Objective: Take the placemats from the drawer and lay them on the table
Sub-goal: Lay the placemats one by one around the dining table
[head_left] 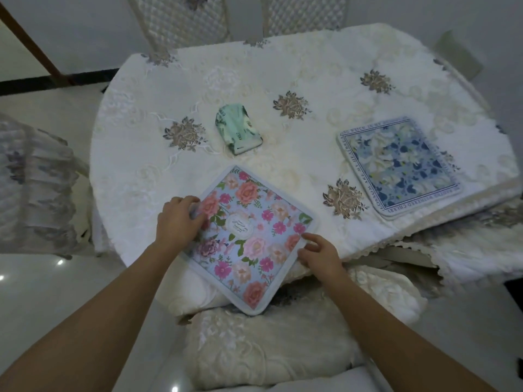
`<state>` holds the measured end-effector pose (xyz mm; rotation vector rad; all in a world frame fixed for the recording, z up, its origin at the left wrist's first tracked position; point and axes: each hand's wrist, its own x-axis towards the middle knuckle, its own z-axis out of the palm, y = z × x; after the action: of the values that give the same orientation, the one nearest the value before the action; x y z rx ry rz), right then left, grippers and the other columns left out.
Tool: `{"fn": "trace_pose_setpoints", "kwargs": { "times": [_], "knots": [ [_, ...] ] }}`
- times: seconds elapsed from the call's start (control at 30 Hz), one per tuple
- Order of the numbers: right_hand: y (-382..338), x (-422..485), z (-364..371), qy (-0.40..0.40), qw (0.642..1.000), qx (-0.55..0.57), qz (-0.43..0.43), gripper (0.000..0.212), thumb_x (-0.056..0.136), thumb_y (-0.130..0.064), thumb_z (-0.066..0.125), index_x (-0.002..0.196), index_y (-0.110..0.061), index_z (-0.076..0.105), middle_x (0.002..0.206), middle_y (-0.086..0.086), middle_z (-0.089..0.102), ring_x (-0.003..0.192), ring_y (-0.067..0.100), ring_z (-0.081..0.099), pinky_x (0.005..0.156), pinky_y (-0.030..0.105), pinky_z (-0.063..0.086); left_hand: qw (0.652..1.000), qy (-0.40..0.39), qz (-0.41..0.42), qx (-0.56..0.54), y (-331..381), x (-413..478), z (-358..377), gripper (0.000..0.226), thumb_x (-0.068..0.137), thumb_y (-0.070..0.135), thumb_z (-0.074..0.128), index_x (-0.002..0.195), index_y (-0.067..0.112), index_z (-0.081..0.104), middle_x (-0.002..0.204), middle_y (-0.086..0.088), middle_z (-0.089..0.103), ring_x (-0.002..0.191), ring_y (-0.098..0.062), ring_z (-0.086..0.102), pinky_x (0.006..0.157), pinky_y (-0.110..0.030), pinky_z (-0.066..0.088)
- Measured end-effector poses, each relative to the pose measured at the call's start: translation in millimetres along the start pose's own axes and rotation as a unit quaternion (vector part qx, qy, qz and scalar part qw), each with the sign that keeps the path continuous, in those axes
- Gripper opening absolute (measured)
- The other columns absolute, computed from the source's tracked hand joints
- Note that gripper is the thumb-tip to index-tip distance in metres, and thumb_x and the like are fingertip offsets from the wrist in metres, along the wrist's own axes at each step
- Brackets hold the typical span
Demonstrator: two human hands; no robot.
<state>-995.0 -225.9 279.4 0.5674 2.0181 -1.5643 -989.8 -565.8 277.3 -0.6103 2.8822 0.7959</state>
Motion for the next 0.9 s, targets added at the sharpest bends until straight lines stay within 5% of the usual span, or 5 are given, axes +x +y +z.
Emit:
{"fn": "trace_pose_setpoints", "kwargs": {
  "times": [0.17, 0.47, 0.6, 0.73, 0.9],
  "knots": [
    [-4, 3, 1, 0.004, 0.992, -0.084, -0.094, 0.039, 0.091, -0.004, 0.061, 0.126, -0.02, 0.061, 0.109, 0.005, 0.067, 0.094, 0.018, 0.069, 0.077, 0.033, 0.06, 0.991, 0.003, -0.056, -0.118, -11, -6, -10, 0.018, 0.091, 0.024, 0.066, 0.109, 0.024, 0.068, 0.096, 0.0, 0.062, 0.084, -0.021, 0.063, 0.072, -0.032, 0.047],
    [-75, 58, -6, -0.006, 0.922, -0.286, -0.261, 0.042, 0.091, -0.007, 0.057, 0.13, -0.022, 0.058, 0.109, 0.002, 0.054, 0.082, 0.012, 0.057, 0.077, 0.03, 0.054, 0.97, 0.003, -0.102, -0.219, 4, -40, -12, 0.035, 0.089, 0.018, 0.07, 0.122, 0.027, 0.062, 0.1, -0.003, 0.065, 0.082, -0.021, 0.065, 0.071, -0.034, 0.055],
    [-127, 92, -6, -0.032, 0.893, -0.308, -0.325, 0.038, 0.092, -0.004, 0.053, 0.125, -0.019, 0.064, 0.11, 0.004, 0.059, 0.082, 0.015, 0.059, 0.072, 0.018, 0.047, 0.927, 0.016, -0.179, -0.33, 40, -62, -12, 0.056, 0.091, 0.011, 0.068, 0.14, 0.027, 0.047, 0.097, -0.012, 0.065, 0.077, -0.025, 0.069, 0.054, -0.03, 0.056],
    [-176, 119, -7, -0.094, 0.885, -0.292, -0.351, 0.038, 0.091, -0.004, 0.049, 0.117, -0.025, 0.068, 0.107, 0.003, 0.066, 0.072, 0.018, 0.065, 0.065, 0.036, 0.058, 0.888, 0.055, -0.23, -0.395, 82, -87, -1, 0.063, 0.091, 0.008, 0.069, 0.144, 0.026, 0.041, 0.089, -0.011, 0.067, 0.071, -0.02, 0.071, 0.054, -0.028, 0.055],
    [-198, 144, -9, -0.18, 0.867, -0.316, -0.34, 0.033, 0.092, -0.008, 0.053, 0.116, -0.023, 0.069, 0.106, 0.005, 0.068, 0.075, 0.021, 0.068, 0.066, 0.04, 0.059, 0.88, 0.06, -0.262, -0.391, 126, -117, 40, 0.068, 0.089, 0.011, 0.071, 0.145, 0.029, 0.036, 0.101, -0.009, 0.071, 0.077, -0.015, 0.072, 0.051, -0.024, 0.053]
  ]
}}
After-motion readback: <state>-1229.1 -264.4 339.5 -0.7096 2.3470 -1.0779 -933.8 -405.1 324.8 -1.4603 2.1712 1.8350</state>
